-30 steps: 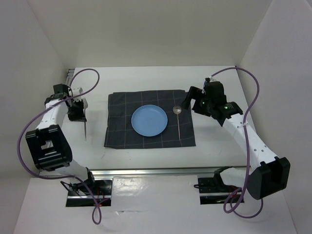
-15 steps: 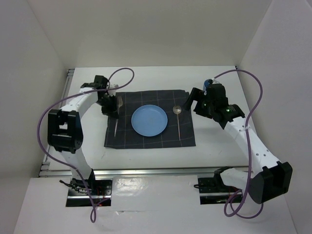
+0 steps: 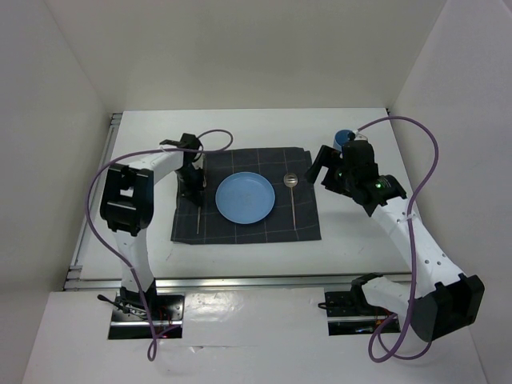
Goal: Set the dinner table for one person
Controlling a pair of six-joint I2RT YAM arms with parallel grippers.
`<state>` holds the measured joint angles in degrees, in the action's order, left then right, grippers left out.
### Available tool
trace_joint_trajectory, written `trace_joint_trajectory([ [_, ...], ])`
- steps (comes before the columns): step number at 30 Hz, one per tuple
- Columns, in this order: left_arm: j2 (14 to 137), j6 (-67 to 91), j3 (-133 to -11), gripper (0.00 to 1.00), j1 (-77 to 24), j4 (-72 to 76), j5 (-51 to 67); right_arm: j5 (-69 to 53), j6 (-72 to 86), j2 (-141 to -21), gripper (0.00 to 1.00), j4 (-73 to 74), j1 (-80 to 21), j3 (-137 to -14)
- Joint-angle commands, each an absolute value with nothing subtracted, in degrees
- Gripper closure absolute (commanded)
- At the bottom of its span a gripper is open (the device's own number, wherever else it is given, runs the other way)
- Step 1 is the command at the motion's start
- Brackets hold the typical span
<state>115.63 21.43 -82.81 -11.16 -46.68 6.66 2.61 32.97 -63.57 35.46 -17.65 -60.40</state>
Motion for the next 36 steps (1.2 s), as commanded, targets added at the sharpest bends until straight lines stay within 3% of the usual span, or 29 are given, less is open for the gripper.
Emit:
trace_joint_trajectory([
  [1, 117.2, 24.0, -85.9, 1.00, -11.3, -48.3, 0.4, 4.0, 32.7, -63.5, 0.00, 36.0, -18.1, -60.9],
  [10, 118.5, 24.0, -86.9, 0.98, -11.3, -49.1, -2.4, 4.0, 32.2, -63.5, 0.00, 36.0, -18.1, -60.9],
  [12, 119.0, 23.5, -86.9, 0.80, -11.3, -49.7, -3.5, 4.0, 32.2, -63.5, 0.00, 36.0, -18.1, -60.9],
  [16, 118.2, 22.9, -86.9, 0.69, -11.3, -49.7, -3.0, 4.0, 31.6, -63.5, 0.00, 36.6, -18.1, -61.4],
  [20, 116.1, 22.4, -86.2, 0.42, -11.3, -49.7, -2.3, 4.0, 31.6, -65.5, 0.00, 38.7, -18.1, -64.0],
  [26, 112.9, 22.4, -87.4, 0.42, -11.3, -50.3, -2.3, 8.4, 31.6, -71.9, 0.00, 45.6, -12.7, -75.1],
  [31, 110.7, 20.7, -91.8, 0.42, -11.3, -52.5, -4.7, 2.1, 25.4, -80.7, 0.00, 42.7, 2.0, -83.7],
  [36, 107.8, 17.3, -92.5, 0.43, -9.9, -52.5, -5.7, 0.8, 21.8, -92.4, 0.00, 42.1, 6.6, -93.7],
])
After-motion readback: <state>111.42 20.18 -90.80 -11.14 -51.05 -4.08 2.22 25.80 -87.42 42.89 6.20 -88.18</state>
